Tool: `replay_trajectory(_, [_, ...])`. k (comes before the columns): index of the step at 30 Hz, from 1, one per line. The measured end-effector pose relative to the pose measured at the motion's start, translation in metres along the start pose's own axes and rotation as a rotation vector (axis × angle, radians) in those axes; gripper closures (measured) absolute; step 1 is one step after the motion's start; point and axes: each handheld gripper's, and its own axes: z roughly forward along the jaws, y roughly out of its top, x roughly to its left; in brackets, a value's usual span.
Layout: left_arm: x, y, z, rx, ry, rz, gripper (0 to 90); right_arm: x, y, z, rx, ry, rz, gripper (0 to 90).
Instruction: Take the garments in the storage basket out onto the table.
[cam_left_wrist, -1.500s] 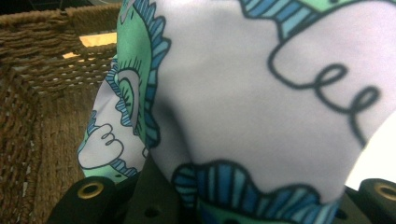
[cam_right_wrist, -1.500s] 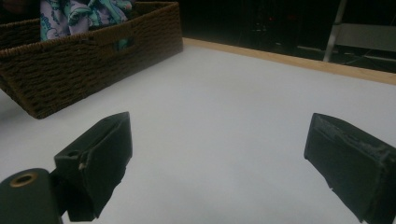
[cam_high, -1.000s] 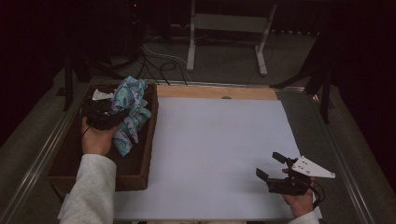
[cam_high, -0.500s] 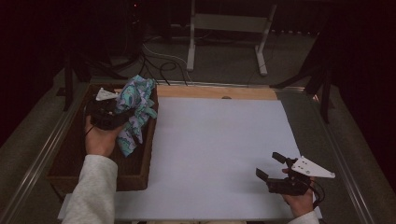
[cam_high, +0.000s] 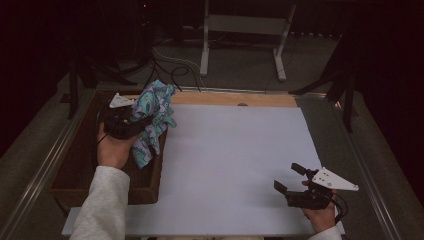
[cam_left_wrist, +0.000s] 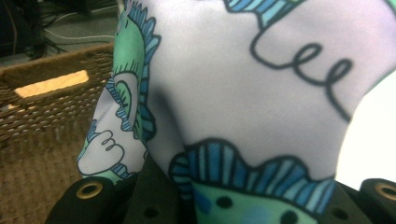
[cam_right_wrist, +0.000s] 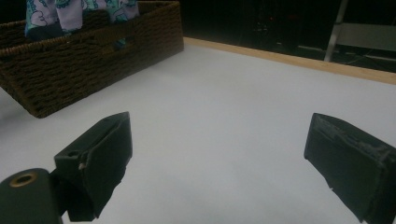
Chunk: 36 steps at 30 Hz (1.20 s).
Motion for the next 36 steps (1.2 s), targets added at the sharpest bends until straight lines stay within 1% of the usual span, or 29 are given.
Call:
replay_trajectory(1, [-0.003, 0.001, 0.001, -0.003, -0.012, 0.002, 72.8, 0.000, 0.000, 0.000, 0.000, 0.000, 0.000, 7.7])
replay_trajectory(5, [-0.010, 0.003, 0.004, 0.001, -0.023, 0.021, 72.9, 0.000, 0.000, 0.000, -0.001, 0.001, 0.000, 7.7])
replay_trajectory(6, [-0.010, 0.003, 0.004, 0.001, -0.023, 0.021, 72.9, 0.000, 0.000, 0.000, -0.001, 0.001, 0.000, 7.7])
replay_trajectory(7, [-0.014, 0.004, 0.005, 0.000, -0.029, 0.027, 72.9, 0.000, 0.000, 0.000, -0.001, 0.001, 0.000, 7.7])
replay_trajectory(11, [-0.019, 0.006, 0.008, 0.003, -0.042, 0.037, 72.9, 0.000, 0.000, 0.000, -0.001, 0.002, 0.000, 7.7])
replay_trajectory(18, [-0.029, 0.009, 0.014, -0.010, -0.068, 0.036, 72.9, 0.000, 0.000, 0.001, -0.001, 0.003, -0.001, 7.7])
replay_trajectory(28, [-0.046, 0.015, 0.026, -0.011, -0.107, 0.060, 72.9, -0.001, 0.000, 0.000, -0.002, 0.004, 0.003, 7.7])
replay_trajectory(36, [-0.058, 0.016, 0.034, -0.026, -0.138, 0.071, 72.9, -0.001, 0.000, -0.001, -0.003, 0.003, 0.004, 7.7])
